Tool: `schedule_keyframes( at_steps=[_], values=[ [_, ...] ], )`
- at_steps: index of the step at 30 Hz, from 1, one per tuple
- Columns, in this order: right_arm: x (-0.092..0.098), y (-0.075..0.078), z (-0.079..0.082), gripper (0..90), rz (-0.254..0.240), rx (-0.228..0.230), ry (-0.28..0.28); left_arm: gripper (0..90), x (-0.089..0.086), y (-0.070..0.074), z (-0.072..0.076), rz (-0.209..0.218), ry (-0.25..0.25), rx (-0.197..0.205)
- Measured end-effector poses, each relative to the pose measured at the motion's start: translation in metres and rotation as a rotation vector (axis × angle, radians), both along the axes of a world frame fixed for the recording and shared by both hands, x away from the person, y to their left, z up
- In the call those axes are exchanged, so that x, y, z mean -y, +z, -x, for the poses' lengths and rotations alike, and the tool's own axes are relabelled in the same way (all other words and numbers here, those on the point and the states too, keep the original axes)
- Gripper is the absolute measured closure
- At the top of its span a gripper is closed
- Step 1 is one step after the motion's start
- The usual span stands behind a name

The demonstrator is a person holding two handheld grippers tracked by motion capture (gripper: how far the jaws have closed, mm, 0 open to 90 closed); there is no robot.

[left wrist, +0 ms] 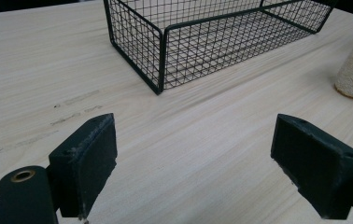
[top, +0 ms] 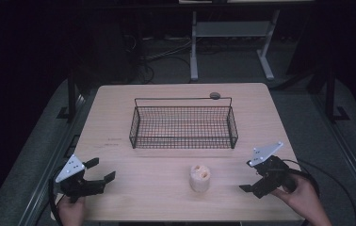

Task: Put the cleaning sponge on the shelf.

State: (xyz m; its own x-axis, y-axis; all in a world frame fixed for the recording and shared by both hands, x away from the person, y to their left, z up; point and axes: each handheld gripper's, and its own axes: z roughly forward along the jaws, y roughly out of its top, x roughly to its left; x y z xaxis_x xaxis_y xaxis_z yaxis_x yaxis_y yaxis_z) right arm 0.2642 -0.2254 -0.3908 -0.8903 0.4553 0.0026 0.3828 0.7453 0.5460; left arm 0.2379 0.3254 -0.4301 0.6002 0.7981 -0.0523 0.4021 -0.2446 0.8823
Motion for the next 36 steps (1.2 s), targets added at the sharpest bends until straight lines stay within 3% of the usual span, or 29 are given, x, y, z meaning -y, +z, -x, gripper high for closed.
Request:
schedule_keyframes(
  at_steps=[6, 36],
  values=[
    [-0.006, 0.003, -0.001, 14.5, 0.010, 0.007, 0.025, 13.9, 0.000, 0.000, 0.000, 0.000, 0.000, 0.002],
    [-0.041, -0.001, -0.014, 14.5, 0.061, -0.046, 0.119, 13.9, -0.002, 0.001, 0.001, 0.007, 0.006, 0.004]
  ],
)
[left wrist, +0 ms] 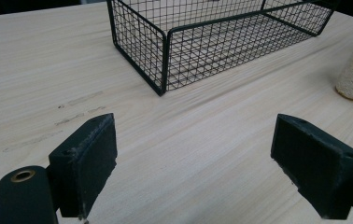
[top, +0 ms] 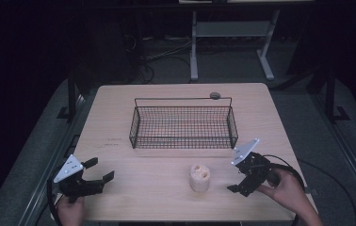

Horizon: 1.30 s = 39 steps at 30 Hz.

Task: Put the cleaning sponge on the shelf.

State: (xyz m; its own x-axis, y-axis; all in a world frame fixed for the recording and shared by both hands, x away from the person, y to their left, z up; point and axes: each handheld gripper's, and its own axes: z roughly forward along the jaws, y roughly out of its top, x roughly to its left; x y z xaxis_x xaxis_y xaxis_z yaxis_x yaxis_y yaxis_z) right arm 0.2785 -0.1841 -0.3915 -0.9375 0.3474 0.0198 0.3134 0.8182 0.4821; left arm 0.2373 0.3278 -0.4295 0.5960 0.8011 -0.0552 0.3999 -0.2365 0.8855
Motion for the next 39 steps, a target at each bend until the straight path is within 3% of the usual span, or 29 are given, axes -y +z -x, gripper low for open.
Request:
schedule_keyframes(
  at_steps=[17, 39],
  values=[
    [-0.017, 0.003, -0.007, 14.5, 0.032, -0.014, 0.046, 13.9, -0.001, 0.000, 0.000, 0.001, 0.000, 0.000],
    [-0.049, 0.012, -0.016, 14.5, 0.036, -0.031, 0.118, 13.9, -0.003, 0.001, 0.000, 0.007, 0.005, 0.003]
  ],
)
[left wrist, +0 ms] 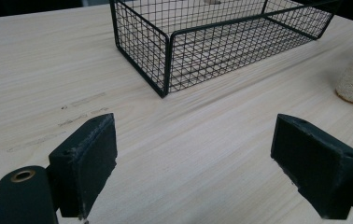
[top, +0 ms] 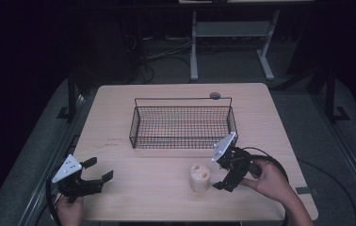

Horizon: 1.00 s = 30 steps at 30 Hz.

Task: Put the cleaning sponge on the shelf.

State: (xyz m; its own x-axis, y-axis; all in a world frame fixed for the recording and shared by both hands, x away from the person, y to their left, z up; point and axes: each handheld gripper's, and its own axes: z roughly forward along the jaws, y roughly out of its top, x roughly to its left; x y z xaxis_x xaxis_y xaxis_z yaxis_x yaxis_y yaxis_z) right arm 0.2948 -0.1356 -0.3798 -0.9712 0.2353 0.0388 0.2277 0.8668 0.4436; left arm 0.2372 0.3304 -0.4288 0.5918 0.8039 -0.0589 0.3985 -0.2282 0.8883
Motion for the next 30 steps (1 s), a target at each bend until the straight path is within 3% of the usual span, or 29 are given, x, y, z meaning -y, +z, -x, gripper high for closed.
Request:
schedule_keyframes(
  at_steps=[30],
  values=[
    [-0.034, 0.004, -0.011, 14.4, -0.007, -0.033, 0.068, 13.9, -0.001, 0.000, 0.000, 0.010, 0.002, 0.004]
  ],
)
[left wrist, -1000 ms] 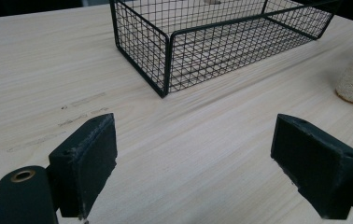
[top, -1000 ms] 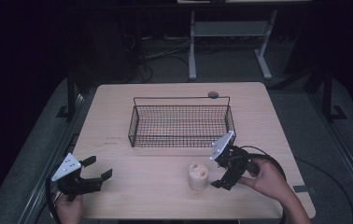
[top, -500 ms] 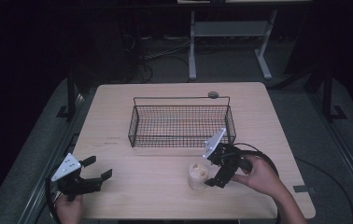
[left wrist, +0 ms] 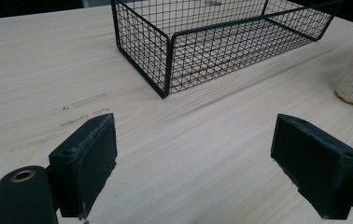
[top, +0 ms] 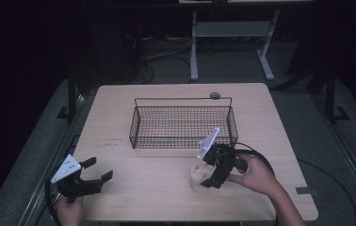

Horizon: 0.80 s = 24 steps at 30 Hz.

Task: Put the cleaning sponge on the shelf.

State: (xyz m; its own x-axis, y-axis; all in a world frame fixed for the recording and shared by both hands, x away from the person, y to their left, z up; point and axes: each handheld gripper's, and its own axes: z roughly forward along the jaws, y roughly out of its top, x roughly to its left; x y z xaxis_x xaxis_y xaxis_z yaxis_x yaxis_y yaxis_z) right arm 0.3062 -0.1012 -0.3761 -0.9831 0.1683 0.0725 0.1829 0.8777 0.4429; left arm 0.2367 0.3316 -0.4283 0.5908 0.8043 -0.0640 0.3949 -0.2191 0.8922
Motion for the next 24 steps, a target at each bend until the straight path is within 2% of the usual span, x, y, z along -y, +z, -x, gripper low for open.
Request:
schedule_keyframes(
  at_steps=[17, 24],
  values=[
    [-0.012, -0.008, -0.007, 15.2, 0.011, -0.019, 0.015, 13.9, -0.001, 0.000, 0.001, 0.003, 0.004, 0.001],
    [-0.012, -0.014, -0.010, 20.9, 0.009, -0.038, 0.015, 13.9, -0.002, 0.001, 0.001, 0.010, 0.003, 0.002]
  ],
)
